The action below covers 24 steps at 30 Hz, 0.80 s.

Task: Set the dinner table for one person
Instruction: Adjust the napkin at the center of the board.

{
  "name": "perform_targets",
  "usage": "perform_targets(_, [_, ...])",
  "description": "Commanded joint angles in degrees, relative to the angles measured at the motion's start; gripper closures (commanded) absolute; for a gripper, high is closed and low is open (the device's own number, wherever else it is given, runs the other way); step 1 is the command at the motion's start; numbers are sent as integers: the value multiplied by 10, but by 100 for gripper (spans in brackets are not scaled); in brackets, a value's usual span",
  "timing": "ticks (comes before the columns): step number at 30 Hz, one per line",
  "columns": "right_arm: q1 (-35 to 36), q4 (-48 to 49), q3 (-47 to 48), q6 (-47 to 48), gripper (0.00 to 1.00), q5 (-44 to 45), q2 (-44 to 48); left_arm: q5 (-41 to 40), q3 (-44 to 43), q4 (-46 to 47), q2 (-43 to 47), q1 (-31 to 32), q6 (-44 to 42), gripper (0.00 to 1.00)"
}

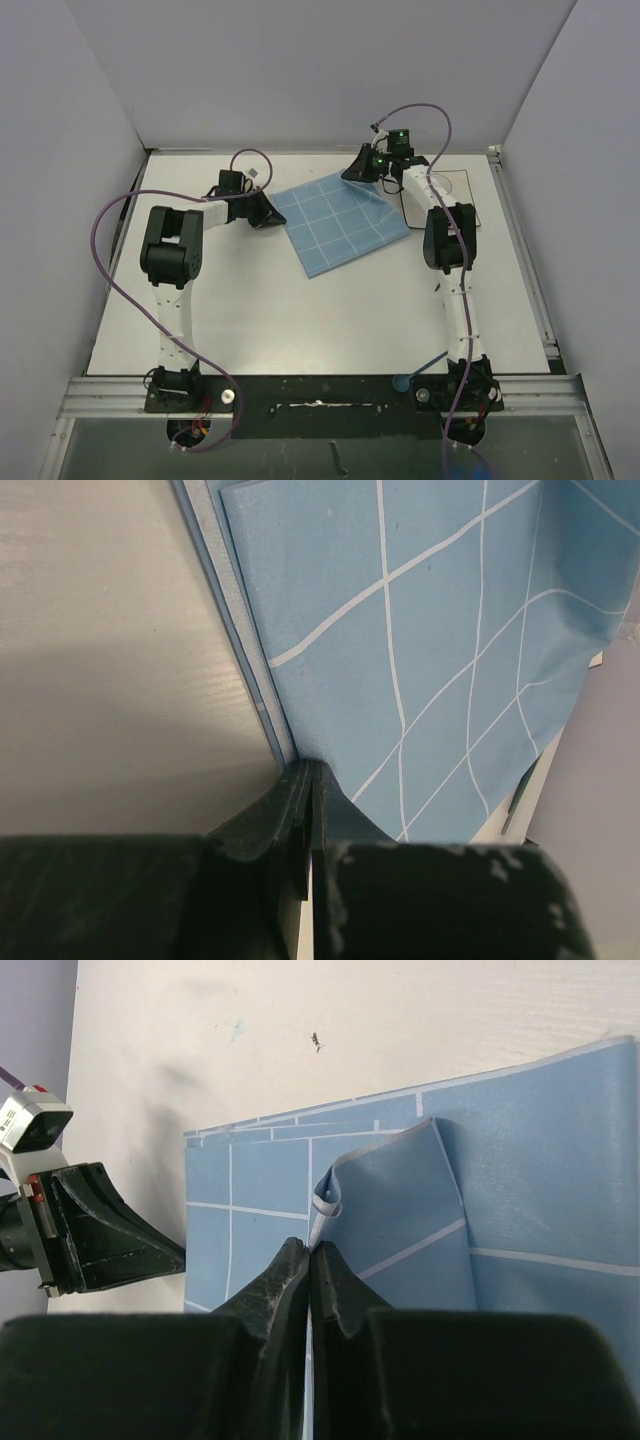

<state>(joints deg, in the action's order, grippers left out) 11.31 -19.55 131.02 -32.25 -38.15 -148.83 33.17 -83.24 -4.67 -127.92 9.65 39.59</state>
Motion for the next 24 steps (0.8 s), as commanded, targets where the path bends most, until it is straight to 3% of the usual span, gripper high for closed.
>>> perform_targets(1, [-9,36,20,-3,100,17,32,-46,23,-54,-45,14,-37,100])
perform_targets(3, [-12,39,21,-4,100,25,32,-46,24,-54,-45,16,-37,100])
perform_targets(4, [-15,39,21,-8,84,24,31,-45,25,-54,-45,17,-37,100])
perform_targets(6, [-20,48,11,-15,42,16,32,-46,26,-54,-45,18,-39,100])
perform_targets(8, [-22,57,-8,-10,20,15,43,-47,27,-56,-44,20,-40,100])
perform_targets(9, [-21,60,-21,-5,16,16,51,-47,27,-56,-44,21,-41,100])
perform_targets(20, [-26,18,-44,57,8,43,119,-52,54,-39,-22,34,-43,100])
perform_targets(24, [-27,1,-45,74,13,74,148,-50,70,-27,-13,37,-38,100])
